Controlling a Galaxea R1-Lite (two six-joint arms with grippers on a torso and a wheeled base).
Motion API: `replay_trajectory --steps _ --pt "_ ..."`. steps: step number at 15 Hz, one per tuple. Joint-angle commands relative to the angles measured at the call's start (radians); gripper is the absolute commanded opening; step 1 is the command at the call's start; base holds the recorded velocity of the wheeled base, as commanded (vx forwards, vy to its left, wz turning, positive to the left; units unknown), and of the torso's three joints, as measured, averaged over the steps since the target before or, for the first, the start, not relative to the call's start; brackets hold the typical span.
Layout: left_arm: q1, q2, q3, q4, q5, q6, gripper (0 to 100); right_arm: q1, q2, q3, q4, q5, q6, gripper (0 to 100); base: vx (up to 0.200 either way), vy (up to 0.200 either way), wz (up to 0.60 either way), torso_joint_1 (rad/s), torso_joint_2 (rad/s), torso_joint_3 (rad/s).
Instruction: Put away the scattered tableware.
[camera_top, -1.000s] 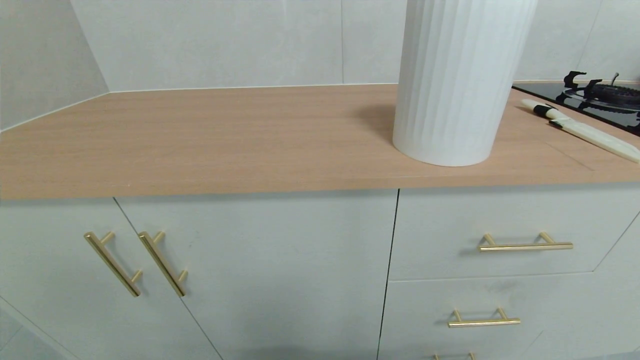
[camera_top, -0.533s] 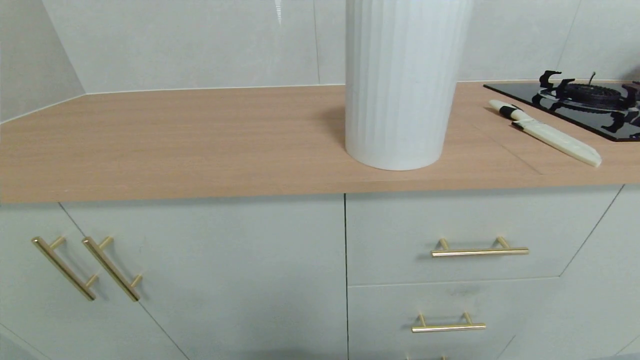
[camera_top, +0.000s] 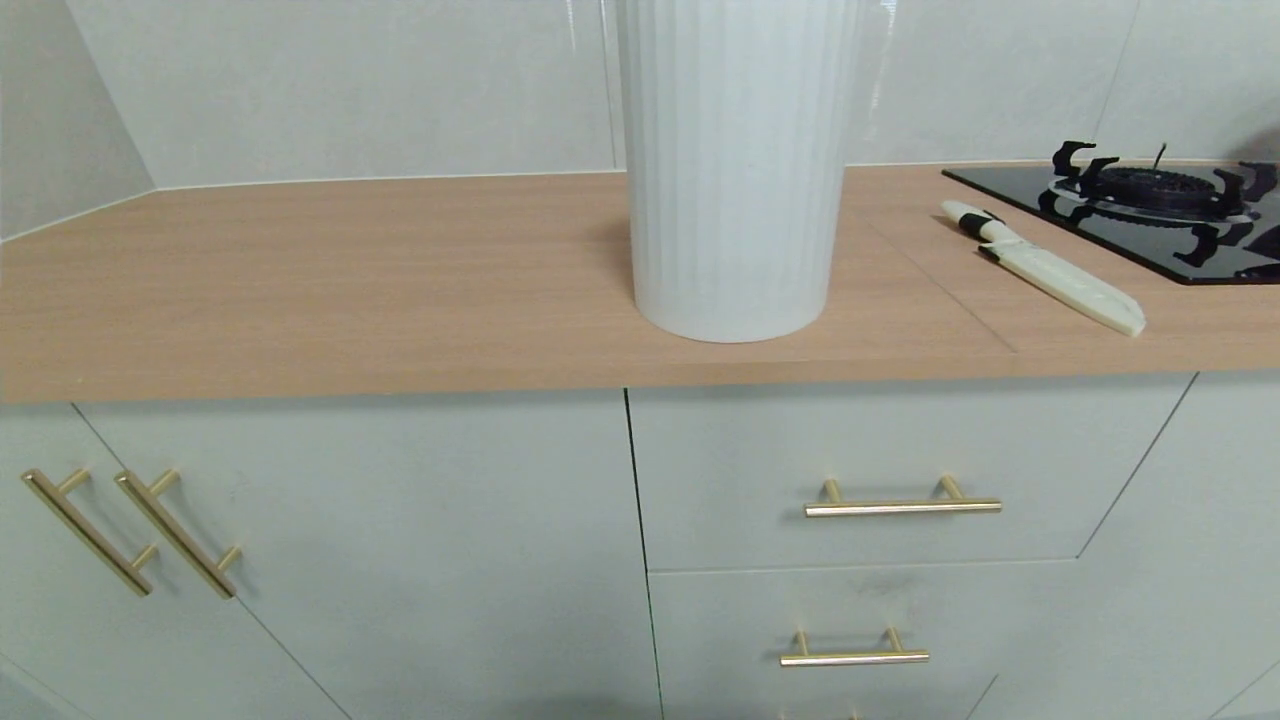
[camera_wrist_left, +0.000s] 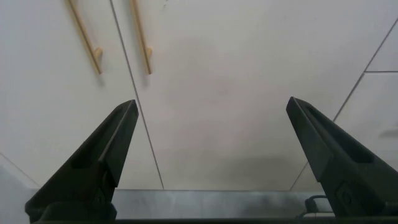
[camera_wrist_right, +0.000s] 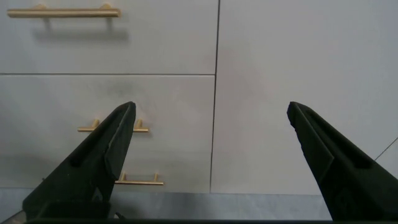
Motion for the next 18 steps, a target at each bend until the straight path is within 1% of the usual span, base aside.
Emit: replay_trajectory --steps 1,5,8,18 --pt "0.0 0.001 0.0 0.0 0.001 -0.001 100 0.0 0.002 0.0 0.0 -0.001 0.0 100 0.0 0.0 0.0 0.0 0.0 0.0" --pt "0.0 0.0 0.0 0.0 0.001 0.001 100 -0.002 0.002 0.0 0.0 0.001 0.0 100 0.0 0.0 0.0 0.0 0.0 0.0" --pt "0.0 0.001 0.0 0.0 0.001 -0.001 100 0.0 0.002 0.0 0.0 0.001 0.0 100 0.2 0.0 0.0 -0.001 0.0 0.005" --pt "0.0 0.001 0.0 0.0 0.001 -0.001 100 0.0 0.002 0.0 0.0 -0.001 0.0 100 0.0 0.0 0.0 0.002 -0.01 -0.004"
